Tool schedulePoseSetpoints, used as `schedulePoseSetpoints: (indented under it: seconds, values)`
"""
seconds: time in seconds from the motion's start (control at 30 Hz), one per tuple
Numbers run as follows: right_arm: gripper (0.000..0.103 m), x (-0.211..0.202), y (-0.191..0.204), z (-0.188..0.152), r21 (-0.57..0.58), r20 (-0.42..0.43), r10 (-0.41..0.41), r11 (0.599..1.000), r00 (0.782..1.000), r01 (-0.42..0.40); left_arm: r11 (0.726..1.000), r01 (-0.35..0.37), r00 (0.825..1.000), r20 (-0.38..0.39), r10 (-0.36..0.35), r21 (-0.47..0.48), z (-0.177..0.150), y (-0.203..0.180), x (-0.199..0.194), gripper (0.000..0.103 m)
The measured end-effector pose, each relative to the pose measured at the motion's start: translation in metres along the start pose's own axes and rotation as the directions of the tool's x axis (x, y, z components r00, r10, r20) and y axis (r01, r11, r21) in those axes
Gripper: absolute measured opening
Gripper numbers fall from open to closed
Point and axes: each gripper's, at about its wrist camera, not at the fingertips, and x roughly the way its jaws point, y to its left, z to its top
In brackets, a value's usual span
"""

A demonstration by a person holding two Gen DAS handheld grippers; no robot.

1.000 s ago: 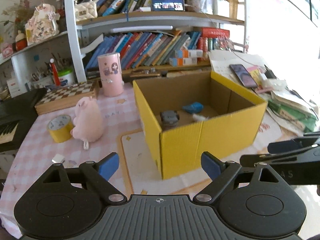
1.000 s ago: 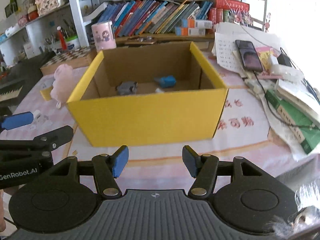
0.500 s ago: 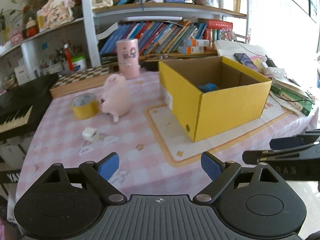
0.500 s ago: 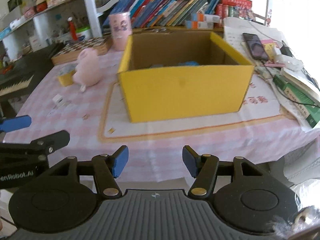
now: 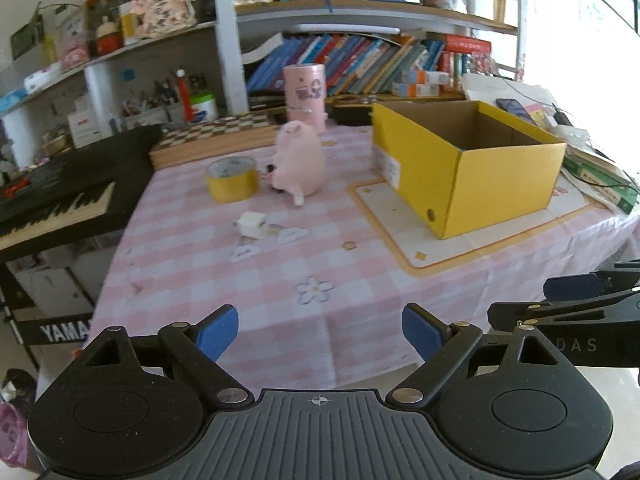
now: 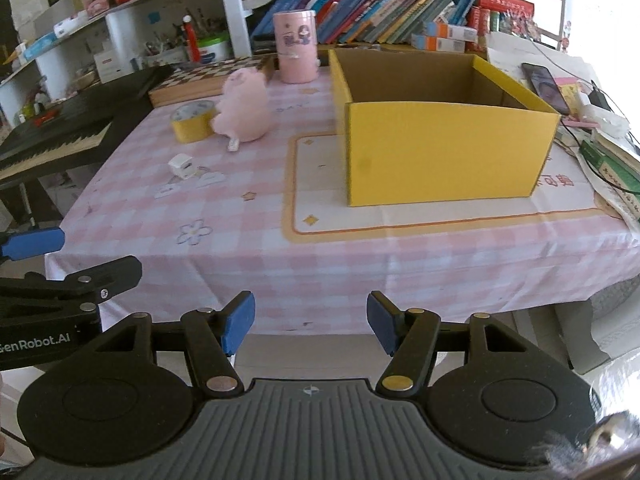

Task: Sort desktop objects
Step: 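Withdraw both grippers from the box back over the table, then grasp the white charger plug with the left gripper while the right gripper grasps the pink plush pig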

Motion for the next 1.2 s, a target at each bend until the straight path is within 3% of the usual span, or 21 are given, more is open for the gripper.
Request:
schedulePoseSetpoints:
  seconds: [0.4,0.77,1.2]
  values:
    - [0.06,0.0,0.047,-0.001,-0.101,0.01,0.067,0.993,0.998,-0.065,0.991,-0.084,0.996,0.018,0.086,-0.1,-0.016,0.043,-0.021,0.091]
    - [0.06,-0.003,0.067,0.003,-0.142,0.008,0.073,0.987,0.997,-0.071,0.994,-0.07,0.997,0.033,0.073,-0.083,-0.017,0.049,-0.023,0.091]
    - [0.06,0.029,0.058,0.03,-0.151,0.006,0.095,0.984,0.995,-0.093,0.994,-0.093,0.996,0.01,0.093,-0.063,0.002,0.046,0.009,0.092]
